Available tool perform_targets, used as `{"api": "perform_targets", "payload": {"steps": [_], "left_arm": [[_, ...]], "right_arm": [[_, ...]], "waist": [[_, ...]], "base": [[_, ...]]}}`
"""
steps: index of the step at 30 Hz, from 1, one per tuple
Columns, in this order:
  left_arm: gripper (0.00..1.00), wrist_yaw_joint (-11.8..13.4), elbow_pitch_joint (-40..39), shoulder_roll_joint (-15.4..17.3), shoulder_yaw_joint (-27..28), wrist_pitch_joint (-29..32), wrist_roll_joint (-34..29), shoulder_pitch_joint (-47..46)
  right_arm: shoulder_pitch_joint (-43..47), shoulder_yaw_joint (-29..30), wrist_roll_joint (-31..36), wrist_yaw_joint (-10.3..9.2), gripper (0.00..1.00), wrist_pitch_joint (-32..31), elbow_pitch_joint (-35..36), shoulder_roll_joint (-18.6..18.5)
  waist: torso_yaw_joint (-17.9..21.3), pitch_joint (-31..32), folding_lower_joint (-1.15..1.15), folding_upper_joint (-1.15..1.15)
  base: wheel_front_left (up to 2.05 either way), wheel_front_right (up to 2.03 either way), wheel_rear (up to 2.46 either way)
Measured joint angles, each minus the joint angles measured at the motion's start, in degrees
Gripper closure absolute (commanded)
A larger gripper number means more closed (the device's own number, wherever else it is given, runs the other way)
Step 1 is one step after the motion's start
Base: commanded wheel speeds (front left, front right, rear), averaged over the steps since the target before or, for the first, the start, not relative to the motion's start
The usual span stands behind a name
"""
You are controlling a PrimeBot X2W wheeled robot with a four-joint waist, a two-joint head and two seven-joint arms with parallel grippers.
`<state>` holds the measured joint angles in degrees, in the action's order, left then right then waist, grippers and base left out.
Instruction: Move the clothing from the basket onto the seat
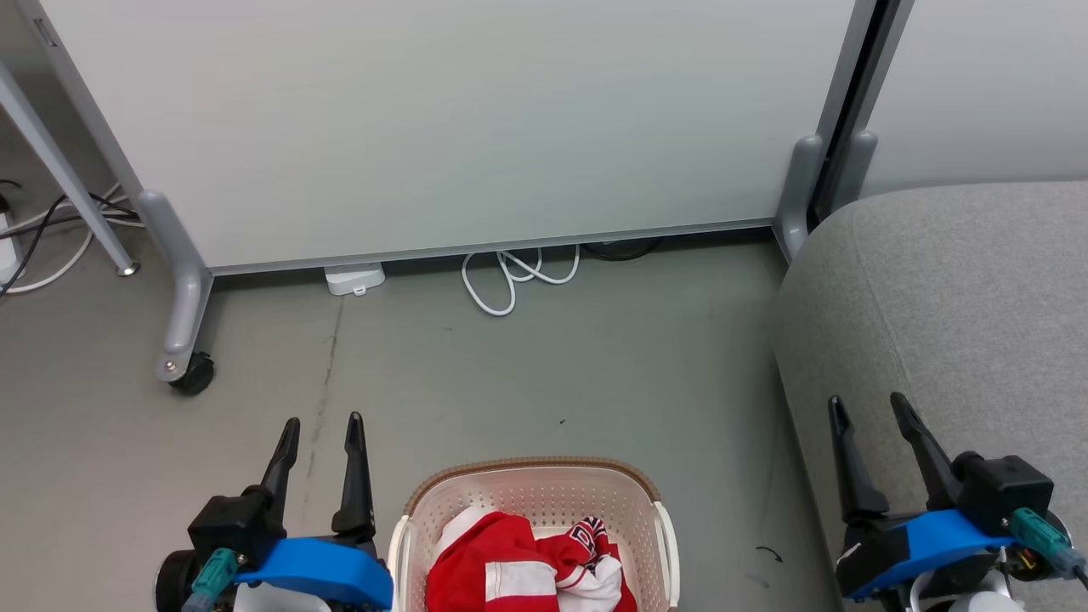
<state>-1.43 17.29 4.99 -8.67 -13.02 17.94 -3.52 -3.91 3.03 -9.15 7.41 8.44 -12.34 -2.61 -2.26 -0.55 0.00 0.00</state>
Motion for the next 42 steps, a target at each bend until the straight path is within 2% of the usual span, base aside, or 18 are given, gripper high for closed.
{"api": "perform_targets", "payload": {"steps": [20, 34, 42], "left_arm": [[0.00, -0.04, 0.19, -0.14, -1.18, -1.98, -8.02, -0.08], [0.00, -0.03, -0.13, -0.40, -0.52, -1.99, -8.01, -0.07], [0.00, 0.55, 1.32, -0.29, 0.77, -2.04, -7.44, -0.38]], "right_arm": [[-0.05, -0.44, 7.99, 0.02, 0.00, 1.74, 0.35, -0.08], [-0.36, -0.64, 8.01, 0.07, 0.00, 1.71, 0.43, -0.09], [-2.03, -1.83, 8.13, 0.07, 0.00, 1.65, 2.36, -0.11]], "waist": [[-0.56, -0.04, 0.00, 0.00], [-0.24, -0.45, 0.00, 0.00], [2.30, -3.46, 0.00, 0.00]], "base": [[0.00, 0.00, 0.00], [0.00, 0.00, 0.00], [0.00, 0.00, 0.00]]}}
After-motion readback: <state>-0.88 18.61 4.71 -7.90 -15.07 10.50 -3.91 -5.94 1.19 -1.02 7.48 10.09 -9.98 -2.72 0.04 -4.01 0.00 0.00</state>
